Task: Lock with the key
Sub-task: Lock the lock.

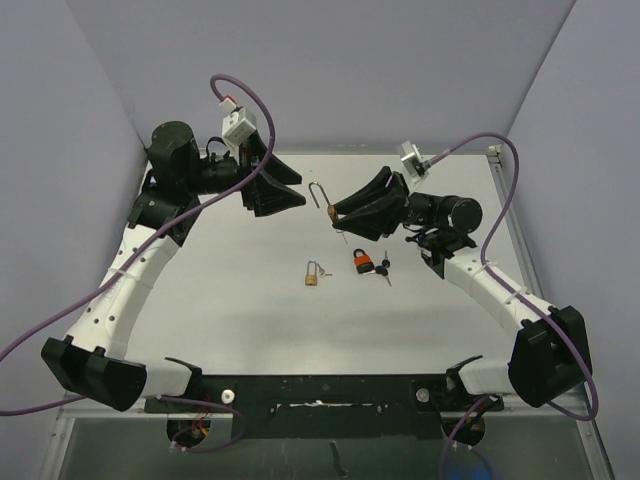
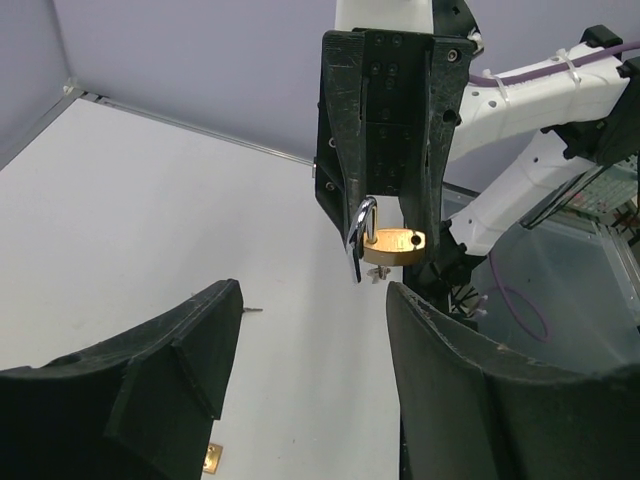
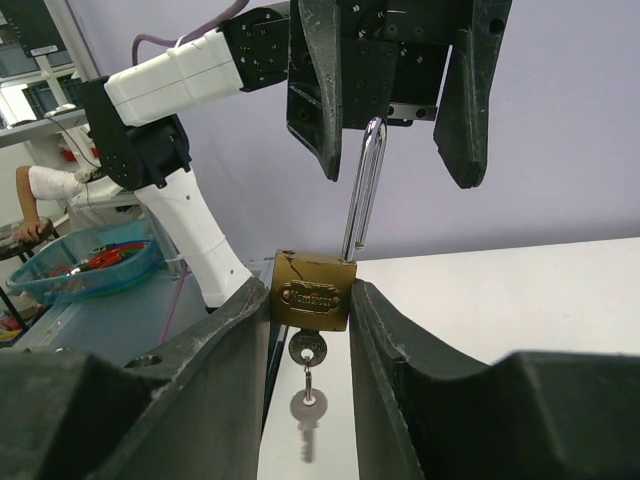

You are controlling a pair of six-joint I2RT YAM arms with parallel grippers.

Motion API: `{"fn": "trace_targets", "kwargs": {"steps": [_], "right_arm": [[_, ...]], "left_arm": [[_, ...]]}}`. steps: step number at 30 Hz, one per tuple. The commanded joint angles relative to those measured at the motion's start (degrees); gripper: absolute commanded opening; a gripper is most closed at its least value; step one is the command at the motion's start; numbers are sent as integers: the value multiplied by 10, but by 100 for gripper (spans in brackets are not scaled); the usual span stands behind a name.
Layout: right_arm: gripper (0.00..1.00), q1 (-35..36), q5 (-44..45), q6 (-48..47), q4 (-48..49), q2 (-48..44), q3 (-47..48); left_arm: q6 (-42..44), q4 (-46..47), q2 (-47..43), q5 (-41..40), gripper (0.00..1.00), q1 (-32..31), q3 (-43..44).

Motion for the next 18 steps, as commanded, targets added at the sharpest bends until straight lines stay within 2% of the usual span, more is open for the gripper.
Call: {"fn": "trace_targets", "kwargs": {"steps": [1, 12, 18], "right_arm": [[0, -3, 4, 2, 31, -7, 11], [0, -2, 22, -75, -80, -46, 6], [0, -1, 31, -85, -95, -52, 5]], "left_arm": [[-23, 49, 7, -20, 56, -6, 26], [-39, 64, 26, -14, 47, -42, 50], [-39, 65, 29, -4, 29, -50, 49]]}}
